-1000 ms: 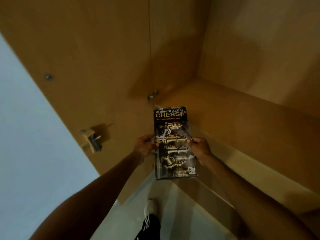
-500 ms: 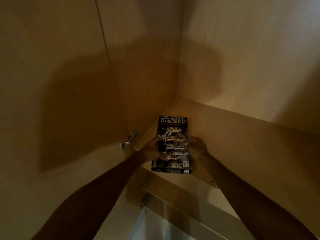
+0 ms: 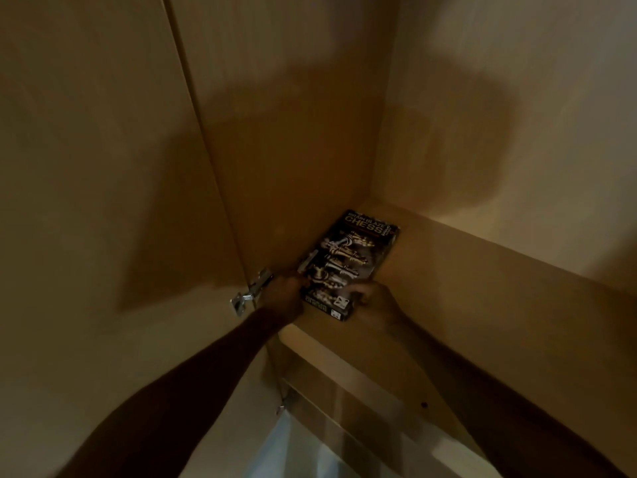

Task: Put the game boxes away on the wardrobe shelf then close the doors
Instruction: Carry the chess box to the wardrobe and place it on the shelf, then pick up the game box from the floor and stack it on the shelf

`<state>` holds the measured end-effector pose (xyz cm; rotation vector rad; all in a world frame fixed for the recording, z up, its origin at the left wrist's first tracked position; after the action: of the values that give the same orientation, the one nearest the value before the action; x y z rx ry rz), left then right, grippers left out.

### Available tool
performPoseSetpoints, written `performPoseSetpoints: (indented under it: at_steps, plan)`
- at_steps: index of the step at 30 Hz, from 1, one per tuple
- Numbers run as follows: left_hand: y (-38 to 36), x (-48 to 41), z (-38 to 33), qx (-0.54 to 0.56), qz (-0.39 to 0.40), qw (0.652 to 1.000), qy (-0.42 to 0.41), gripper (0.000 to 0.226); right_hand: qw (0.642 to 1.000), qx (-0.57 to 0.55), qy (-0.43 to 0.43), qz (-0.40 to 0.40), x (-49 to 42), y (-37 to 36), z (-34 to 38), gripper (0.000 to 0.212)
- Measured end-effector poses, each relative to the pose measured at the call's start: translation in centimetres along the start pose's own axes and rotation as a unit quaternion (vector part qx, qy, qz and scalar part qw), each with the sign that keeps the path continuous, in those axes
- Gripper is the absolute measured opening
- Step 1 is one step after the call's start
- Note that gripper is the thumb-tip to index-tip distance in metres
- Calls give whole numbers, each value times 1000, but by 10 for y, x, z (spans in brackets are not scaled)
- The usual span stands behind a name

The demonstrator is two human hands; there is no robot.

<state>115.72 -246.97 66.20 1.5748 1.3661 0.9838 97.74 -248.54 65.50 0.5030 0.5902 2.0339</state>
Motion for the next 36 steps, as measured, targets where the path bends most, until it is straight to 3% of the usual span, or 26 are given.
performPoseSetpoints:
  at_steps: [5,10,15,18,22,28,31,36]
  plan:
    - [-1,6,3,37,15,998,46,64,997,47,61,27,-12,-12,15,35]
    - [-8,25,-2,127,1,990,66,54,995,65,62,50,-5,-16,7,38]
    - [-34,90,15,263,-93,940,195,36,993,55,106,15,34,-25,16,36]
    - [-50,149,23,305,-138,911,241,35,993,19,114,36,52,-49,15,32]
    - [-65,254,28,356,-218,853,315,33,985,-18,148,89,82,-98,35,33]
    - [-102,456,20,393,-320,740,442,30,957,-36,157,242,162,-218,65,34]
    - [-123,578,5,400,-385,664,501,30,921,-18,176,349,237,-297,96,32]
    - [-159,745,-28,404,-447,577,551,29,862,15,206,462,360,-403,137,30]
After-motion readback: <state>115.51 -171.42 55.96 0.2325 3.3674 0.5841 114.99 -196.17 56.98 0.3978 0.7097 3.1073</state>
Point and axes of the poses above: each hand's wrist, its own x-axis away from the middle knuckle, its own y-axis out of the back of the hand, z = x × y, the point moved 8 cm from there along -x, towards the middle knuckle, and after that the axes turned 7 degrees about z, right-handed, at the moved point
